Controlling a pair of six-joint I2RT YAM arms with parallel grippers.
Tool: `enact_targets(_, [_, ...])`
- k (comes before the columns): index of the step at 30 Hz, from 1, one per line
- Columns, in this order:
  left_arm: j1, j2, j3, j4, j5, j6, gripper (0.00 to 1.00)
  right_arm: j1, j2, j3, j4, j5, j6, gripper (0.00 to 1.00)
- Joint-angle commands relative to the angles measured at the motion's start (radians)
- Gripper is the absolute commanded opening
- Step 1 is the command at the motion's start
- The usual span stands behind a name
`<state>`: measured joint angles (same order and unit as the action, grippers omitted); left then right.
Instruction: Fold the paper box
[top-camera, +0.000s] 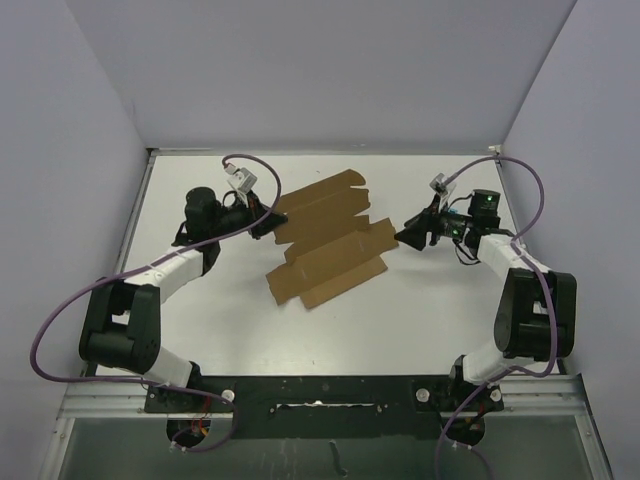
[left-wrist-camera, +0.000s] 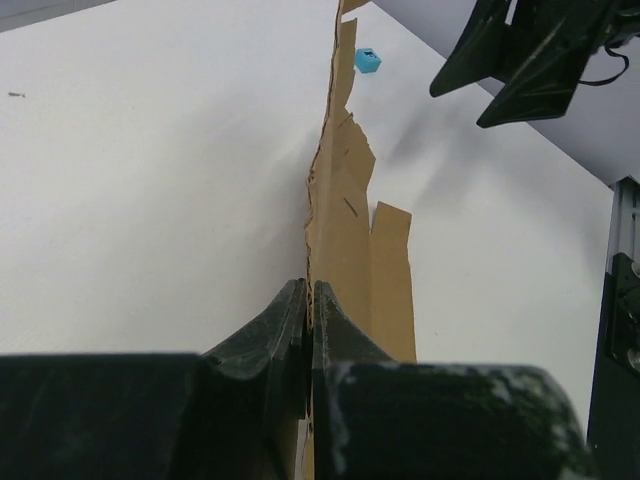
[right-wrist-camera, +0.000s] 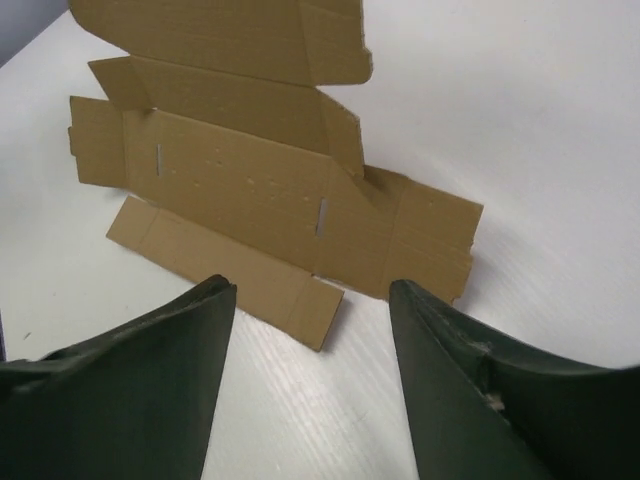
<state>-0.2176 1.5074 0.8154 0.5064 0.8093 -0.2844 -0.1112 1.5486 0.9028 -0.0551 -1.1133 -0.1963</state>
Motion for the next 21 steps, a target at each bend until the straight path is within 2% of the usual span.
enact_targets(1, [-0.002,-0.087,-0.006,0.148,0.087,0.059,0.00,-0.010,0.018,0.026,0.218,0.052,0.158,0.48])
enact_targets(2, [0.000,-0.092,-0.012,0.159,0.098,0.063,0.00,-0.013,0.030,0.044,0.194,0.104,0.165,0.33])
enact_targets(3, [0.001,-0.096,-0.017,0.180,0.111,0.059,0.00,-0.013,0.043,0.057,0.187,0.135,0.178,0.23])
enact_targets(6, [0.001,-0.101,-0.027,0.241,0.159,0.037,0.00,-0.002,0.076,0.049,0.249,0.114,0.236,0.11])
enact_targets(11, [0.003,-0.092,-0.027,0.295,0.217,0.001,0.00,0.051,0.100,0.042,0.284,0.061,0.206,0.07])
enact_targets(21, [0.005,-0.082,-0.025,0.310,0.250,-0.023,0.00,0.054,0.029,0.004,0.311,-0.010,0.143,0.05])
